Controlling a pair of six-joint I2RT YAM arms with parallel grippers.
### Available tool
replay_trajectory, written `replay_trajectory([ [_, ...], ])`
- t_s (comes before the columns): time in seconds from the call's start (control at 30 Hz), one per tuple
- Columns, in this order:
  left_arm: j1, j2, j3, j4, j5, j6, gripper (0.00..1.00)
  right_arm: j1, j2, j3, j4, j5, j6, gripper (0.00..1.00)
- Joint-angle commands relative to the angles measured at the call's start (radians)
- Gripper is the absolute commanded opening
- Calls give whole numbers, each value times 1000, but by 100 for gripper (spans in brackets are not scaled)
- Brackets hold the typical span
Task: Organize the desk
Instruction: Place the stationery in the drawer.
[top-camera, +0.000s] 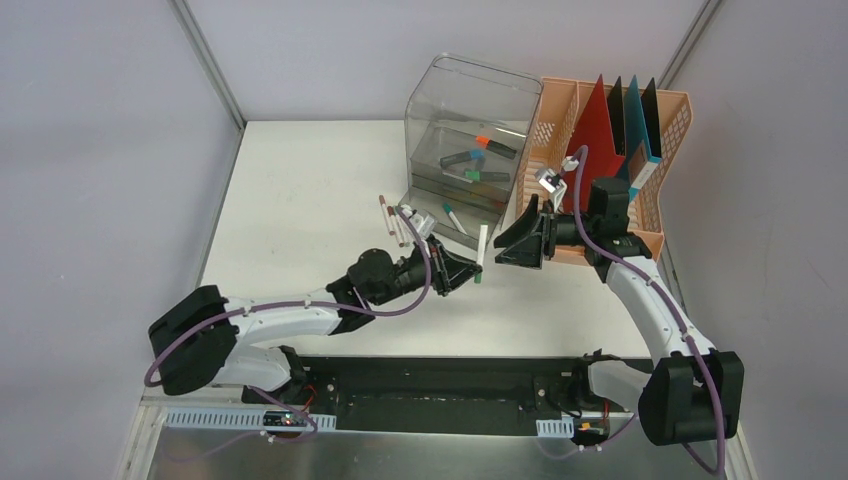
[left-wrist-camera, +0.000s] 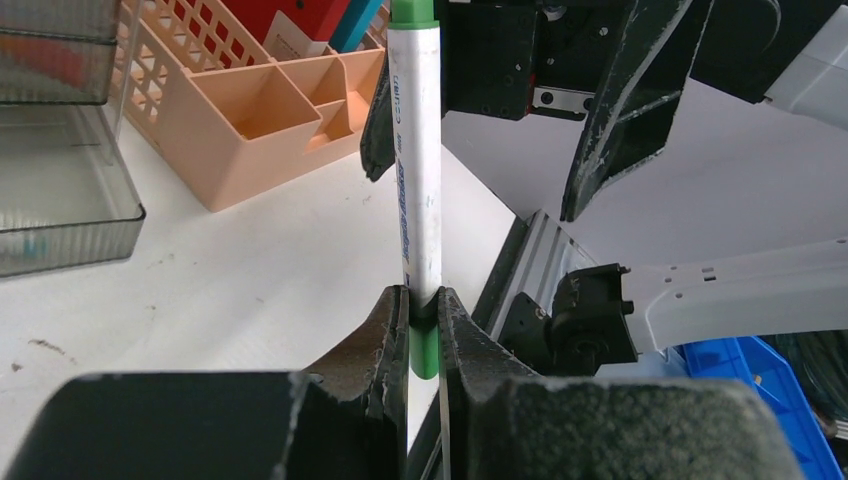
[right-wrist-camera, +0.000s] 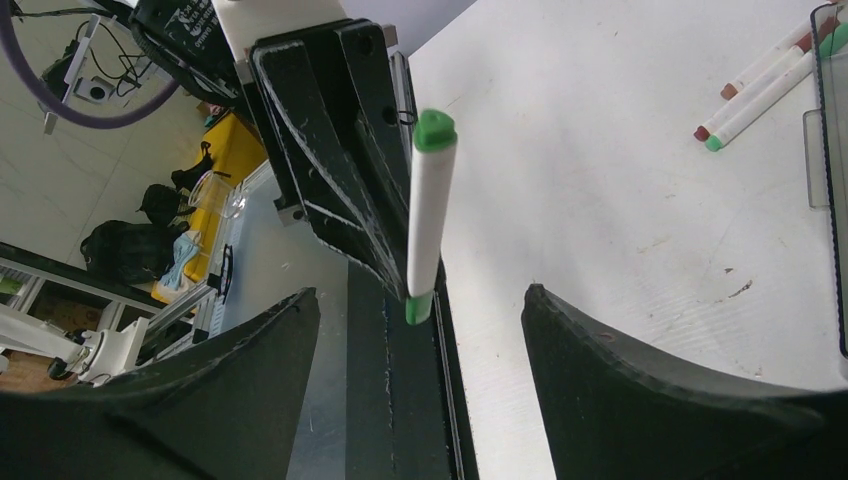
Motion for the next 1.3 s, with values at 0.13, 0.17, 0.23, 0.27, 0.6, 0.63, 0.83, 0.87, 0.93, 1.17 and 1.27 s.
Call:
replay_trajectory([
  [0.13,-55,125,105,146,-63,29,0,16,-10,2,51,-8,10,71],
  [0.17,-59,137,111,151,-68,28,0,18,-9,1,51,-7,9,70],
  [0.23,-64,149,116,161,-73,29,0,21,-5,1,51,-7,9,68],
  [0.27,-68,152,119,164,-74,29,0,23,-5,2,52,-7,9,67],
  [0.6,-80,168,132,168,-78,35,0,32,1,3,51,-13,1,52],
  [0.63,-81,168,132,167,-78,36,0,32,2,3,49,-13,-1,50],
  [0.83,-83,165,126,165,-73,37,0,32,10,6,47,-7,-13,23],
  [0.87,-84,163,122,165,-69,39,0,32,10,6,46,-2,-17,13],
  [0.93,-83,156,116,162,-60,46,3,32,10,8,30,13,-33,0],
  [1.17,-82,58,38,107,-22,97,56,31,-3,28,-90,31,-193,0],
  [1.27,-83,-15,-11,43,-45,127,73,30,-2,50,-188,51,-290,0],
])
